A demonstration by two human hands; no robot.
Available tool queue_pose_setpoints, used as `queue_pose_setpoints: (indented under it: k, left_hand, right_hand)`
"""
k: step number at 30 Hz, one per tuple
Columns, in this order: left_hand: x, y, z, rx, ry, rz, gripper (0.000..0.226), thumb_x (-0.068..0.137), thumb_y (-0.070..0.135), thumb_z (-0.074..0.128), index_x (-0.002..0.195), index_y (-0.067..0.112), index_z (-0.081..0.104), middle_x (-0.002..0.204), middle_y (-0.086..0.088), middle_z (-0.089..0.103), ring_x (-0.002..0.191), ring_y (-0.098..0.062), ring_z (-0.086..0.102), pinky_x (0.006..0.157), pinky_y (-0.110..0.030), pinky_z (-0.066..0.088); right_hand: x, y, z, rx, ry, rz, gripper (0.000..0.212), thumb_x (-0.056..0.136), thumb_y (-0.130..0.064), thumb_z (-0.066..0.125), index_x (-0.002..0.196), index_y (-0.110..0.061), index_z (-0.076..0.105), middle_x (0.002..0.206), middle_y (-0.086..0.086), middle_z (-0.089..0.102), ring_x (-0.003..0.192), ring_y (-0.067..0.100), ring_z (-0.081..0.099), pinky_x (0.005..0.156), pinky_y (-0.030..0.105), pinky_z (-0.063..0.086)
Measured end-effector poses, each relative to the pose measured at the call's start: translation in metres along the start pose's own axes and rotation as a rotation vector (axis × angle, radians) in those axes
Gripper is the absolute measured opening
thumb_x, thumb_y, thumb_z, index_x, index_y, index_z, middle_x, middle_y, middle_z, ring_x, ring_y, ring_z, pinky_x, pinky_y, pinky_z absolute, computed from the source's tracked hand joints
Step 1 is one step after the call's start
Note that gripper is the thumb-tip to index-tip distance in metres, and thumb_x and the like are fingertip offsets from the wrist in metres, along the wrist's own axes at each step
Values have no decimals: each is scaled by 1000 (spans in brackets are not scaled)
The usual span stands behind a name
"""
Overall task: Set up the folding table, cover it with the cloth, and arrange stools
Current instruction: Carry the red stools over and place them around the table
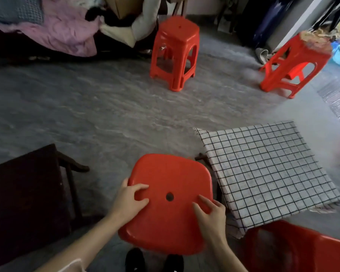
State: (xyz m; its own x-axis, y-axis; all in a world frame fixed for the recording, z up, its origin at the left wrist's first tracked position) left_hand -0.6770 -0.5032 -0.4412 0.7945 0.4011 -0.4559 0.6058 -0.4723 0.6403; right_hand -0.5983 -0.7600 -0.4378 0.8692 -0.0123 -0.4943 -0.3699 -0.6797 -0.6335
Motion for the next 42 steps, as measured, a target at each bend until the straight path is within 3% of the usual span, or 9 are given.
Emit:
queue_pose_setpoints:
  k: [4, 10, 14, 18, 21, 24, 28, 35, 42]
  left_hand:
    - [25, -39, 41, 8, -41, -22, 50, 72, 28, 81, 118, 39, 65, 137, 3, 35, 122, -11, 46, 107, -18, 30]
    - [61, -75, 85, 30, -101, -36, 29, 69, 31, 83, 90, 44, 67, 126, 7, 35, 110, -9, 46, 99, -21, 35]
    - [80, -88, 100, 13, -74, -50, 24, 69, 33, 82, 84, 40, 66, 121, 6, 39, 107, -9, 50, 95, -20, 35]
    - [103, -87, 101, -7, -7, -28, 21, 69, 32, 82, 79, 42, 66, 124, 1, 44, 121, -17, 49, 102, -23, 32]
    - [120, -76, 92, -2, -17, 2, 20, 72, 34, 80, 81, 44, 66, 132, 1, 44, 132, -20, 42, 109, -29, 31]
    - [129, -66, 85, 205, -64, 12, 30, 75, 42, 75, 102, 46, 62, 152, -3, 30, 141, -24, 30, 116, -43, 22]
    - [115, -42, 84, 401, -119, 120, 51, 78, 43, 70, 126, 38, 53, 162, -1, 4, 146, -28, 13, 118, -48, 16]
    - [77, 62, 37, 572, -126, 387, 56, 82, 40, 63, 135, 35, 48, 162, -3, 9, 148, -23, 9, 120, -37, 13]
    - [27, 238, -44, 630, 41, 568, 55, 83, 42, 64, 136, 33, 48, 161, -3, 16, 146, -22, 16, 119, -36, 18]
  right_hand:
    - [33, 43, 38, 10, -56, 44, 43, 77, -43, 74, 119, -33, 69, 129, 2, 42, 119, 17, 48, 106, 35, 41]
    - [76, 92, 73, -16, -182, 91, 53, 74, -46, 74, 124, -28, 66, 131, 4, 48, 117, 18, 54, 102, 39, 48]
    - [91, 105, 85, 17, -200, 98, 57, 71, -48, 75, 122, -25, 67, 129, 9, 54, 116, 21, 57, 100, 43, 49]
    - [100, 102, 97, 60, -172, 109, 58, 73, -48, 74, 125, -23, 66, 132, 9, 51, 122, 24, 52, 104, 44, 46]
    - [102, 97, 100, 83, -193, 118, 55, 77, -42, 74, 127, -23, 64, 132, 11, 51, 120, 23, 54, 104, 43, 45]
    - [101, 90, 95, -44, -279, 78, 54, 79, -33, 74, 130, -22, 61, 130, 10, 48, 113, 18, 56, 103, 31, 45]
    - [108, 65, 60, -198, -274, -34, 53, 80, -27, 73, 131, -22, 60, 130, 8, 49, 114, 17, 54, 99, 24, 41]
    - [86, -29, -56, -344, -216, -328, 57, 81, -33, 71, 134, -27, 55, 134, -5, 44, 115, 6, 45, 95, 21, 34]
    - [36, -119, -217, -442, -9, -491, 58, 85, -34, 65, 140, -30, 47, 142, -5, 38, 130, 16, 41, 96, 25, 34]
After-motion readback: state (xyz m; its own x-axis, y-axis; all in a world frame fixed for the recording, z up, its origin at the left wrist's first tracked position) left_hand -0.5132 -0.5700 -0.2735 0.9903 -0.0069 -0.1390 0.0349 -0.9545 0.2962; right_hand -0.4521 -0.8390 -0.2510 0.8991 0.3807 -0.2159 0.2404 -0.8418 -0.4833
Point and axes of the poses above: each hand's wrist, its own x-axis towards the middle knuckle, its own z-axis out of the palm, y = z × x, the point moved 4 cm from there along x, towards the middle knuckle
